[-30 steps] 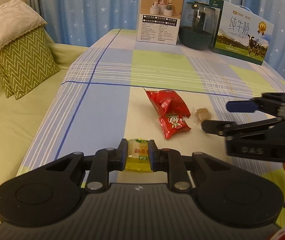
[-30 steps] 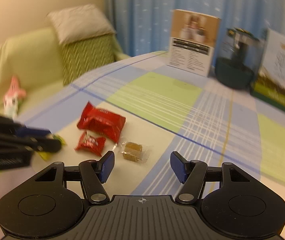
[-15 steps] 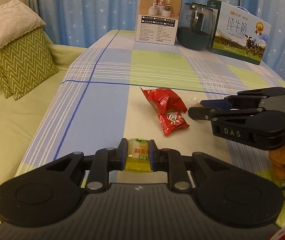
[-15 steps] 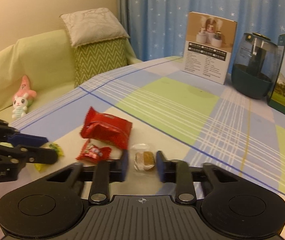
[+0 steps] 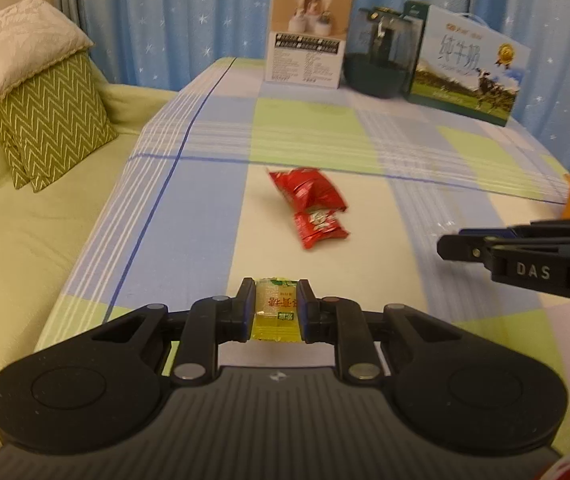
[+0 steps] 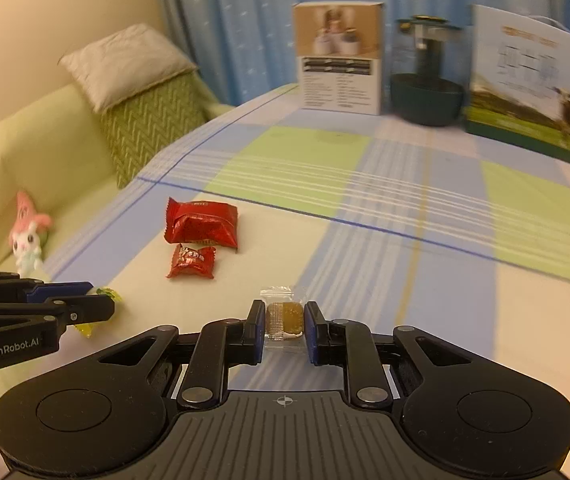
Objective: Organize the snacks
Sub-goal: 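Carry the yellow candy and clear caramel over the orange tray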
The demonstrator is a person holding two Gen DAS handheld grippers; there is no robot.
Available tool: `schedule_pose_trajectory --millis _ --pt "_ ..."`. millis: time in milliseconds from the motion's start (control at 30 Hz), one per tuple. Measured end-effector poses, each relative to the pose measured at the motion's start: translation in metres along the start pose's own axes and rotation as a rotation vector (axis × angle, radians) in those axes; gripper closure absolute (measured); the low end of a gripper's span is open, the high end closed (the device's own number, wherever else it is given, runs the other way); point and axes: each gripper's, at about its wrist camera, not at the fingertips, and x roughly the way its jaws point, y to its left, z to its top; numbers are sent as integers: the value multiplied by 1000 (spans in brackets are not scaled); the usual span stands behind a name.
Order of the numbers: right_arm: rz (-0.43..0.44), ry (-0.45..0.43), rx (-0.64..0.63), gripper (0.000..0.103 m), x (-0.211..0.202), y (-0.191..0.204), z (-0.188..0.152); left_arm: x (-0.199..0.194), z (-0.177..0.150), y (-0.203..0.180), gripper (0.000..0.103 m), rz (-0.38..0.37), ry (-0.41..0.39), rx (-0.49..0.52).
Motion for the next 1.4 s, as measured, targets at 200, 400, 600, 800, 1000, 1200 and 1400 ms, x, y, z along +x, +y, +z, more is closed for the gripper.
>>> schedule_pose_trajectory --millis 200,400,600,800,1000,1200,1400 --pt "-52 -32 46 82 -58 0 -13 -43 7 -24 84 -41 -25 26" --pt "-116 -76 85 82 -121 -3 -32 -87 8 -61 84 -107 -57 43" --pt "-185 -108 159 82 -181 -18 -50 -117 3 -107 84 -176 -71 71" --pt "-259 -135 203 82 -229 -34 -65 -135 -7 -155 84 -250 -77 112" --pt "-327 -149 233 82 -268 -52 -81 -146 -11 -195 84 -315 -85 143" --pt "-390 -160 260 82 -299 -68 -92 -154 -14 -223 84 -351 -88 169" --pt "-428 -175 283 82 -322 -80 -99 -158 -15 -247 84 -382 -88 197"
